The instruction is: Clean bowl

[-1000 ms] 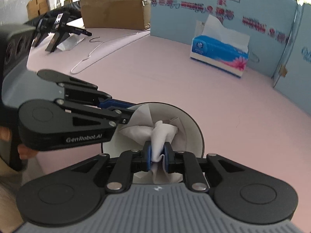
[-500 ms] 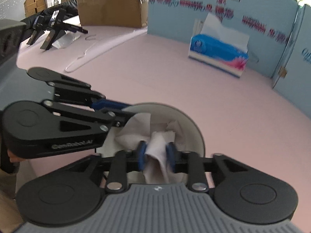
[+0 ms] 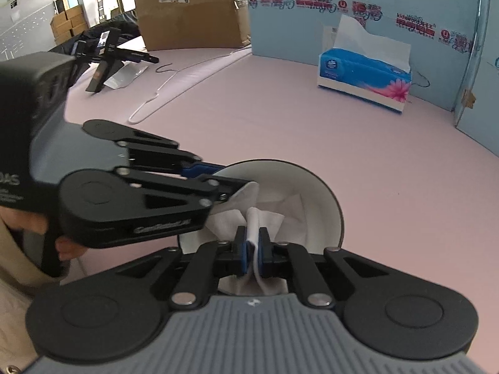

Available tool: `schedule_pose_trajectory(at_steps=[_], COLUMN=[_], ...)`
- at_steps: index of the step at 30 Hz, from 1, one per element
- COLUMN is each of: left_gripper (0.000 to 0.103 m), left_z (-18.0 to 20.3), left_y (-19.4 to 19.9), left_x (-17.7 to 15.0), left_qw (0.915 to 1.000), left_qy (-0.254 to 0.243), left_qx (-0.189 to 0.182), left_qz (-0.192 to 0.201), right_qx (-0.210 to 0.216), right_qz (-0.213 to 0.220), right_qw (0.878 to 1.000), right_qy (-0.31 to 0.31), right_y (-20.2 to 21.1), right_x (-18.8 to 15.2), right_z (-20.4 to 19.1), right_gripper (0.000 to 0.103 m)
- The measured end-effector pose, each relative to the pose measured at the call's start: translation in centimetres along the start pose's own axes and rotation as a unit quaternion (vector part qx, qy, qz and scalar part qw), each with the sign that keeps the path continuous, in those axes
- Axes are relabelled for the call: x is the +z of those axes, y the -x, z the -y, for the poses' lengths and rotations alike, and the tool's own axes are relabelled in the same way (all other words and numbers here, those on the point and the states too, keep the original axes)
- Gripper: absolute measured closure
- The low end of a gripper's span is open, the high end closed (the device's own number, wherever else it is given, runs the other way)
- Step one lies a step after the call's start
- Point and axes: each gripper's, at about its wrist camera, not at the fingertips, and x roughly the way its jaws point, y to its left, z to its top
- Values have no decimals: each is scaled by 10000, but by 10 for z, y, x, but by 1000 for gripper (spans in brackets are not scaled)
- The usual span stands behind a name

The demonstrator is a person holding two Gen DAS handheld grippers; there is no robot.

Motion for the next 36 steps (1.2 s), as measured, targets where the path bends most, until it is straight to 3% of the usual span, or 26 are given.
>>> schedule_pose_trajectory(at_steps=[9,18,29,36], left_gripper=[92,90,88,87], left_z=[1,11,35,36], left_y=[2,23,31,31], left_x=[4,12,12,11], left_qw=[9996,9976,9945,9945], left_qy=[-184,-485,-856,-889], left_qx=[211,465,442,348], left_qz=[-57,186,422,438], right_qx=[-70,-71,179,-366], right_qz=[225,384,-170,-405], right_qw=[9997,9990,9991,9984], right_qy=[-68,-235,-333,147], right_y=[4,6,7,2], right_x=[-2,-7,-13,-11], right_z=[4,8,4,-1], right_gripper=[95,96,95,96])
